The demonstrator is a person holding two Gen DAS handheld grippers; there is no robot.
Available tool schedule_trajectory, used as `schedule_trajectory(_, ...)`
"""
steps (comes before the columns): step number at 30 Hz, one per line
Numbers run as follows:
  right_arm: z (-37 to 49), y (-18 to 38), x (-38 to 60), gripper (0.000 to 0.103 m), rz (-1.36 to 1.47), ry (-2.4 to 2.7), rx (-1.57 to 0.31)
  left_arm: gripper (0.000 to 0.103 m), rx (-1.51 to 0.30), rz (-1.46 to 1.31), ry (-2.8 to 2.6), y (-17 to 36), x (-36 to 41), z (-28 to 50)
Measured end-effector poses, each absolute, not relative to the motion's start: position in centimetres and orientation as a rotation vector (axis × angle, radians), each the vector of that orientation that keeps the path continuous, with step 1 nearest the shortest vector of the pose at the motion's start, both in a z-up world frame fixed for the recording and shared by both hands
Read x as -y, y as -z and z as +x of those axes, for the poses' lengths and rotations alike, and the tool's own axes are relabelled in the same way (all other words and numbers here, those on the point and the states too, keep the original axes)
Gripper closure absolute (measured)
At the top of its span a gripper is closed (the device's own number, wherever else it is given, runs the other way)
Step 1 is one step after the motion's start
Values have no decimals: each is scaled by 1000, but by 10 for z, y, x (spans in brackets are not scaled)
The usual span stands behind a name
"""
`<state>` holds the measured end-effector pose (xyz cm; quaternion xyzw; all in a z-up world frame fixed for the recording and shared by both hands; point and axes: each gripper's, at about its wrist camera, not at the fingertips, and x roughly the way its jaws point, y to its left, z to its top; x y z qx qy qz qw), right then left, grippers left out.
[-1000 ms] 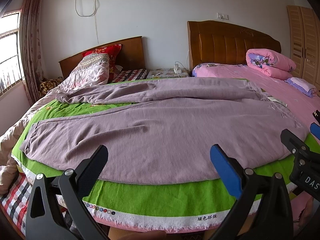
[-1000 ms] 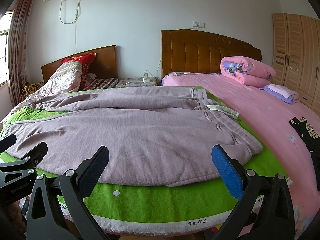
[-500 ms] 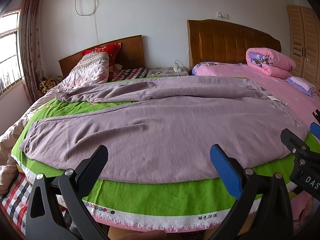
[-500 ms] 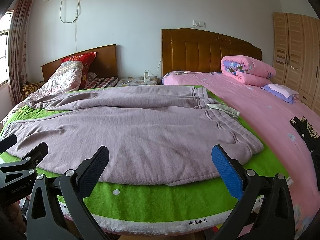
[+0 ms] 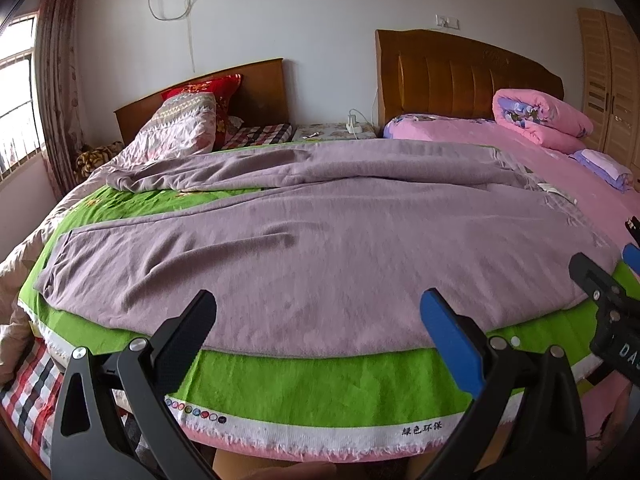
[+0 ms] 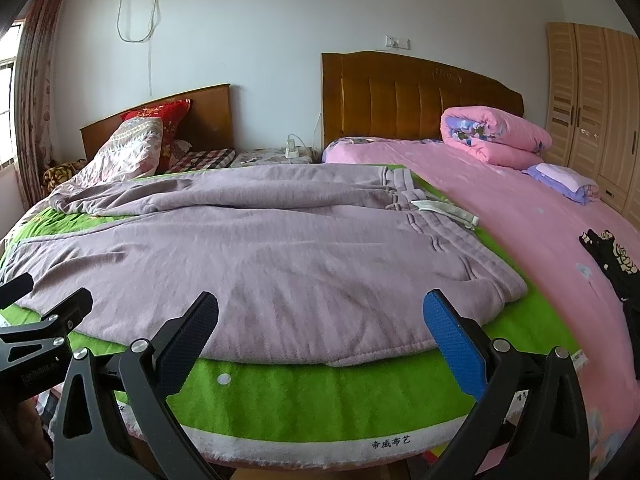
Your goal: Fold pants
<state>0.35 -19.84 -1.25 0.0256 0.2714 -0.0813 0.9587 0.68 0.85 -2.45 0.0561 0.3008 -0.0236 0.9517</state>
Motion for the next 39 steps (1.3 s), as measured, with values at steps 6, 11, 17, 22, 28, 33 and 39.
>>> schedule_trajectory(6, 42, -11, 226, 4, 87, 73, -586, 1, -664, 178, 135, 16, -2, 41)
schedule_trajectory(11, 132, -39, 270, 4, 110, -58, -693, 1, -650, 357, 176, -16, 12, 111)
schedule_trajectory(17, 286, -42, 328, 4, 109, -204, -797, 1, -944, 246, 368, -25, 9, 259)
schedule_trajectory(22, 394, -12, 334, 4, -72, -382, -917, 2, -981, 128, 441, -17, 7, 389)
schedule_trajectory(28, 457, 30, 338, 5, -186, -516, -1073, 4, -1024, 207, 601, 18, 17, 490)
schedule_trajectory(33, 477, 57, 350, 22, -198, -598, -1162, 24, -998, 436, 749, 36, 40, 524)
schedule_trajectory(39, 460, 42, 357, 87, -275, -615, -1052, 46, -1067, 562, 909, 59, 53, 532)
